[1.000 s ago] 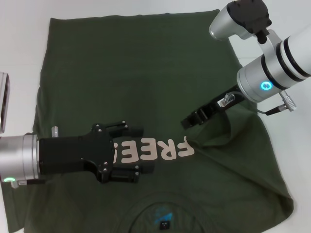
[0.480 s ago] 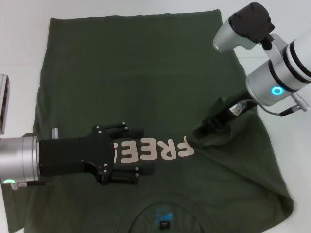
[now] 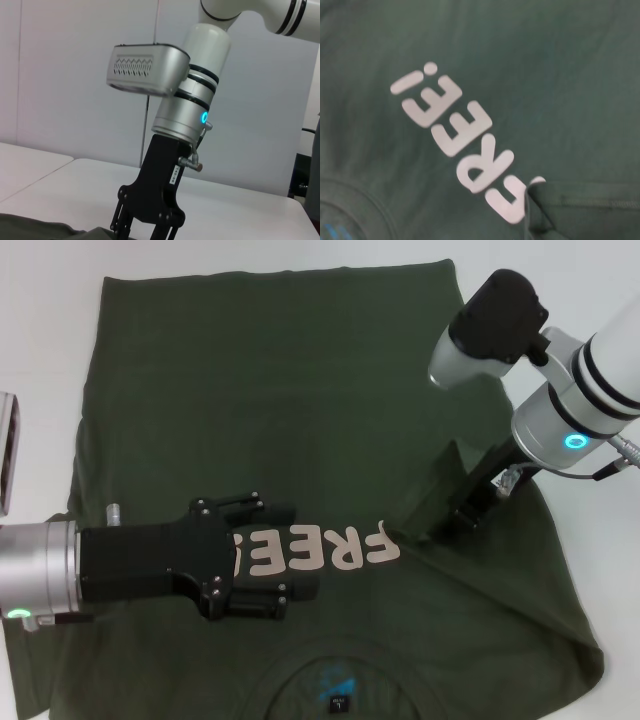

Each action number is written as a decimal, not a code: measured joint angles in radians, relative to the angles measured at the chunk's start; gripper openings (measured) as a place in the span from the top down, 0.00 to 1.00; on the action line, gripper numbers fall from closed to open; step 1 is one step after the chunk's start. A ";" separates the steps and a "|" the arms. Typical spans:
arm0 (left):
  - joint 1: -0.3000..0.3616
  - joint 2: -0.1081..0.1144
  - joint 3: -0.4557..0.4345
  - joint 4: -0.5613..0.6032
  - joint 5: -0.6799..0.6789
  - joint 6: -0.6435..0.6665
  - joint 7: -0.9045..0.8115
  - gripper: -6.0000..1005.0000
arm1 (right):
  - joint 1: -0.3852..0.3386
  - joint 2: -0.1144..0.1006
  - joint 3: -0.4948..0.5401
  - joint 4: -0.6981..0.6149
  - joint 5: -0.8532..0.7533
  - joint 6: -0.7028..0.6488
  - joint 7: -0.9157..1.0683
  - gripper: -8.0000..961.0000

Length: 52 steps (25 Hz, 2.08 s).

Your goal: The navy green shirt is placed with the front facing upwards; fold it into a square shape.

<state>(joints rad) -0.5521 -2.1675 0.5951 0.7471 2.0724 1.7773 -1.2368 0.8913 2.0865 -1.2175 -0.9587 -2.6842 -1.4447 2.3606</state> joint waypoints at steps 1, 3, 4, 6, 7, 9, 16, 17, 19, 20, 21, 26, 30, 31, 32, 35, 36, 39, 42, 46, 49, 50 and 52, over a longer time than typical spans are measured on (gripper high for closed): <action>0.000 0.000 0.000 0.000 0.000 0.000 0.000 0.13 | 0.000 0.002 -0.013 0.000 -0.016 0.006 -0.002 0.41; 0.000 0.000 0.000 0.000 0.000 0.001 -0.002 0.13 | 0.000 0.004 -0.037 0.000 -0.039 0.017 -0.002 0.41; 0.000 0.000 0.000 0.000 0.000 0.001 -0.003 0.13 | 0.001 0.005 -0.052 -0.001 -0.045 0.023 -0.003 0.41; 0.000 0.000 0.000 0.000 0.000 0.001 -0.003 0.13 | 0.000 0.005 -0.079 -0.002 -0.048 0.035 -0.003 0.42; 0.000 0.000 0.000 0.000 0.000 0.001 -0.004 0.13 | -0.001 0.006 -0.090 -0.002 -0.048 0.041 -0.005 0.42; 0.000 0.000 0.000 0.000 0.000 0.000 -0.004 0.13 | -0.003 0.007 -0.101 -0.003 -0.048 0.050 -0.021 0.42; 0.000 -0.001 0.000 0.000 -0.006 -0.004 -0.014 0.13 | -0.008 0.011 -0.148 -0.003 -0.042 0.081 -0.067 0.42; 0.000 -0.001 0.000 0.000 -0.007 -0.004 -0.015 0.13 | -0.009 0.011 -0.156 -0.003 -0.042 0.084 -0.070 0.42; 0.000 -0.001 0.000 0.000 -0.008 -0.003 -0.015 0.13 | -0.009 0.011 -0.170 -0.002 -0.042 0.094 -0.072 0.42; 0.000 -0.001 0.000 0.000 -0.008 -0.003 -0.015 0.13 | -0.009 0.012 -0.178 0.001 -0.041 0.101 -0.073 0.42; 0.000 -0.001 0.000 0.000 -0.009 -0.003 -0.015 0.13 | -0.010 0.012 -0.184 0.003 -0.041 0.107 -0.073 0.42; 0.000 -0.002 0.000 0.000 -0.009 -0.003 -0.015 0.13 | -0.012 0.012 -0.207 0.012 -0.042 0.128 -0.076 0.42; 0.000 -0.002 0.000 -0.002 -0.010 -0.004 -0.015 0.13 | -0.013 0.012 -0.228 0.024 -0.045 0.140 -0.072 0.42; 0.000 -0.002 0.000 -0.002 -0.010 -0.004 -0.015 0.13 | -0.013 0.012 -0.234 0.026 -0.045 0.145 -0.072 0.42; 0.000 -0.002 0.000 -0.002 -0.011 -0.004 -0.015 0.13 | -0.014 0.012 -0.238 0.029 -0.045 0.149 -0.070 0.42; 0.000 -0.002 0.000 -0.003 -0.011 -0.005 -0.015 0.13 | -0.014 0.012 -0.244 0.035 -0.047 0.156 -0.069 0.42; 0.000 -0.002 0.000 -0.003 -0.011 -0.005 -0.015 0.13 | -0.014 0.012 -0.246 0.036 -0.047 0.157 -0.068 0.42; 0.000 -0.002 0.000 -0.003 -0.011 -0.006 -0.015 0.13 | -0.014 0.013 -0.247 0.041 -0.047 0.158 -0.068 0.42; 0.000 -0.002 0.000 -0.005 -0.011 -0.006 -0.015 0.13 | -0.014 0.013 -0.247 0.044 -0.048 0.161 -0.068 0.43; 0.000 -0.002 -0.001 -0.011 -0.011 -0.006 -0.013 0.13 | -0.014 0.013 -0.255 0.054 -0.049 0.176 -0.060 0.45; 0.002 -0.002 -0.002 -0.011 -0.011 -0.006 -0.011 0.13 | -0.014 0.013 -0.277 0.060 -0.055 0.187 -0.051 0.46; 0.002 -0.002 -0.002 -0.011 -0.011 -0.006 -0.011 0.13 | -0.014 0.013 -0.285 0.061 -0.060 0.191 -0.048 0.52; 0.003 -0.002 -0.003 -0.011 -0.011 -0.006 -0.011 0.13 | -0.014 0.013 -0.300 0.064 -0.070 0.200 -0.044 0.65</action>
<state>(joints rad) -0.5495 -2.1690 0.5922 0.7361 2.0616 1.7716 -1.2476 0.8774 2.0999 -1.5177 -0.8944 -2.7539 -1.2448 2.3171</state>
